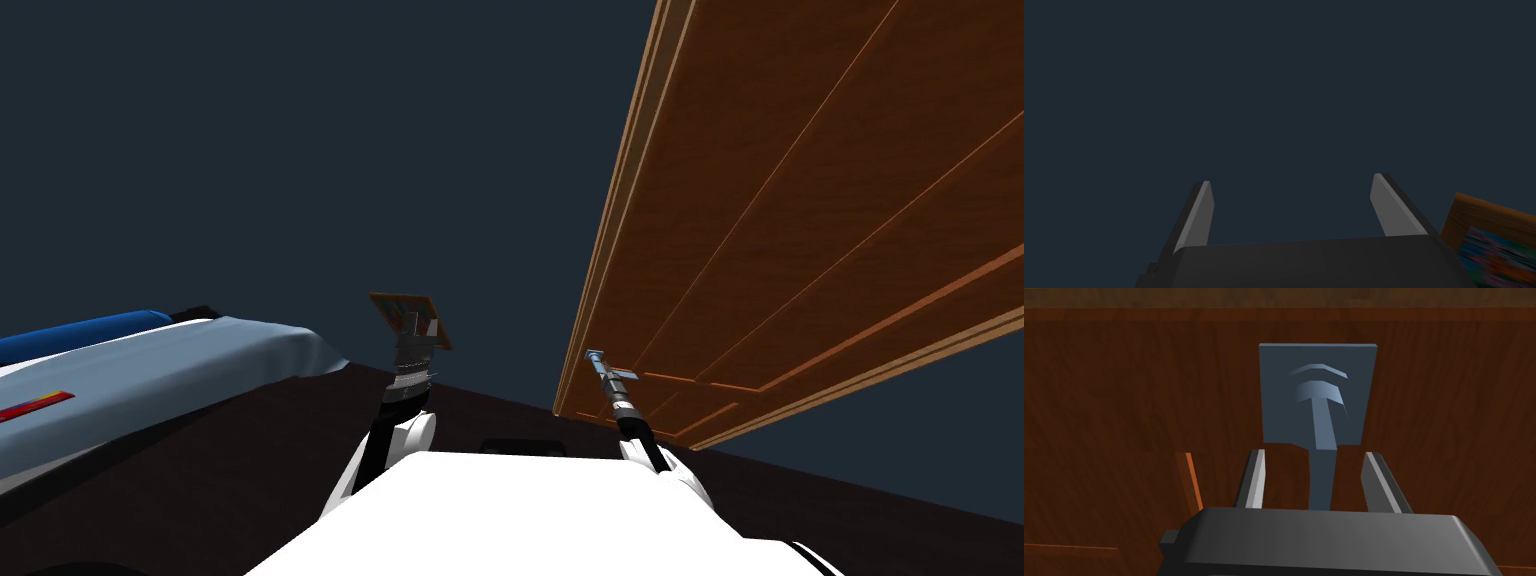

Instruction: Pull the door open

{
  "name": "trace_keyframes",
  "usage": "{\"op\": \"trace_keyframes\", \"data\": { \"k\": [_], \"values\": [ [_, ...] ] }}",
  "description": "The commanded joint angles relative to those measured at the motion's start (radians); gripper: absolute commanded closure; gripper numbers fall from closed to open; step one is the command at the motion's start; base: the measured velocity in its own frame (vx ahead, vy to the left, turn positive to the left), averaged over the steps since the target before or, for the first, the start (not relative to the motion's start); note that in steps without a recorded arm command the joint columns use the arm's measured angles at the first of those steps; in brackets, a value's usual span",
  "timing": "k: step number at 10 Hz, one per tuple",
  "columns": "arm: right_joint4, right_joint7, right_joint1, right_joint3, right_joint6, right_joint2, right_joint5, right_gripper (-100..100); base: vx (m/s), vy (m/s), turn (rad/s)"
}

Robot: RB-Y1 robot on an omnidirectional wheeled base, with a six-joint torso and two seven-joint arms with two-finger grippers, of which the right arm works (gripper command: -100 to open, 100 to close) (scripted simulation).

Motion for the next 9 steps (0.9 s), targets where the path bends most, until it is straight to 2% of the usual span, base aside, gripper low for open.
{"op": "trace_keyframes", "data": {
  "k": [1, 5, 9],
  "values": [
    [0.0, 0.0, 0.0, 0.0, 0.001, 0.0, 0.0, 100, -0.021, 0.008, -0.01],
    [0.0, 0.0, 0.0, 0.0, 0.001, 0.0, 0.0, 100, -0.008, 0.002, 0.001],
    [-0.002, -0.045, 0.029, 0.033, -0.034, -0.034, 0.016, 100, -0.165, -0.044, 0.115]
  ]
}}
